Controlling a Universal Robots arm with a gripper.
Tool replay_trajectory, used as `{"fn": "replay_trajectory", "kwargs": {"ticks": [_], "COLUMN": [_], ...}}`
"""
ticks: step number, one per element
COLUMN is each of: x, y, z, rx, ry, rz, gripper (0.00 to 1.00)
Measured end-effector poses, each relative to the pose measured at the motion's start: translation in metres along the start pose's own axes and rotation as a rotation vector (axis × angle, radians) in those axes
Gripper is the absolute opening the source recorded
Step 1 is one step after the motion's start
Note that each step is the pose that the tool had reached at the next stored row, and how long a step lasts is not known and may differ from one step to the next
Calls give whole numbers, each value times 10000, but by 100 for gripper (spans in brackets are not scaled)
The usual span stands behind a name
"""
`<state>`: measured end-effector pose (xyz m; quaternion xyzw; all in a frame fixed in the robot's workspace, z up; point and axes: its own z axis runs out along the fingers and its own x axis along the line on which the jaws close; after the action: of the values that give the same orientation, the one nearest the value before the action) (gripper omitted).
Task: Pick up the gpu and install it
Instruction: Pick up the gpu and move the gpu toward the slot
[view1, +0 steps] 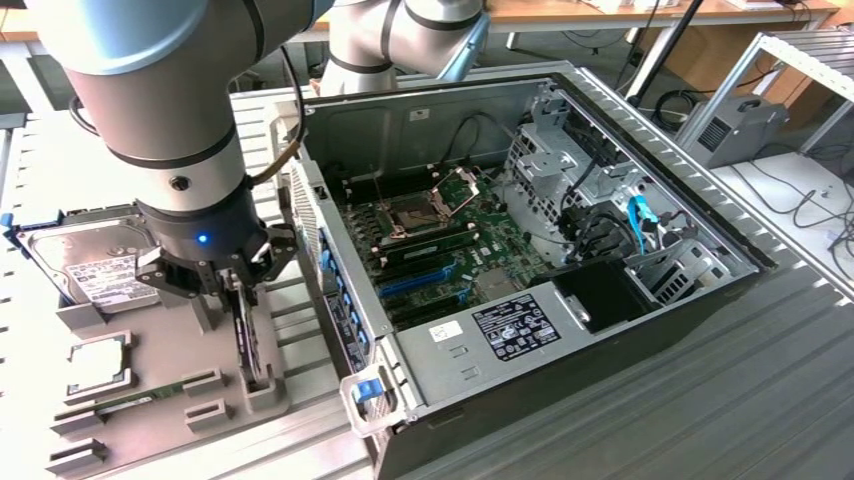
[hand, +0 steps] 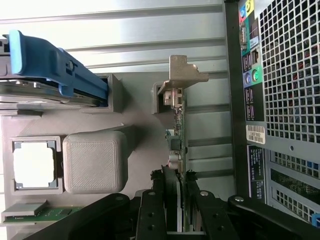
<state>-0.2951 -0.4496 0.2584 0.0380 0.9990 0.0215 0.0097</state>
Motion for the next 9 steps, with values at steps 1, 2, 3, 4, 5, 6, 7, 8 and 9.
{"fn": "replay_trajectory", "kwargs": {"ticks": [1,2,3,4,5,6,7,8,9], "x": [0,0,0,0,0,0,-1,-1,-1], "y": [0,0,0,1,1,1,1,1,1], "z": [-3,-6,-8,-11,-13,-15,-17,-20,-23], "rx": [0,1,0,0,0,0,-1,0,0], "ry": [0,1,1,1,0,0,0,1,1], "rz": [0,0,0,0,0,0,0,0,0], "gripper": [28,28,28,28,28,28,28,28,28]}}
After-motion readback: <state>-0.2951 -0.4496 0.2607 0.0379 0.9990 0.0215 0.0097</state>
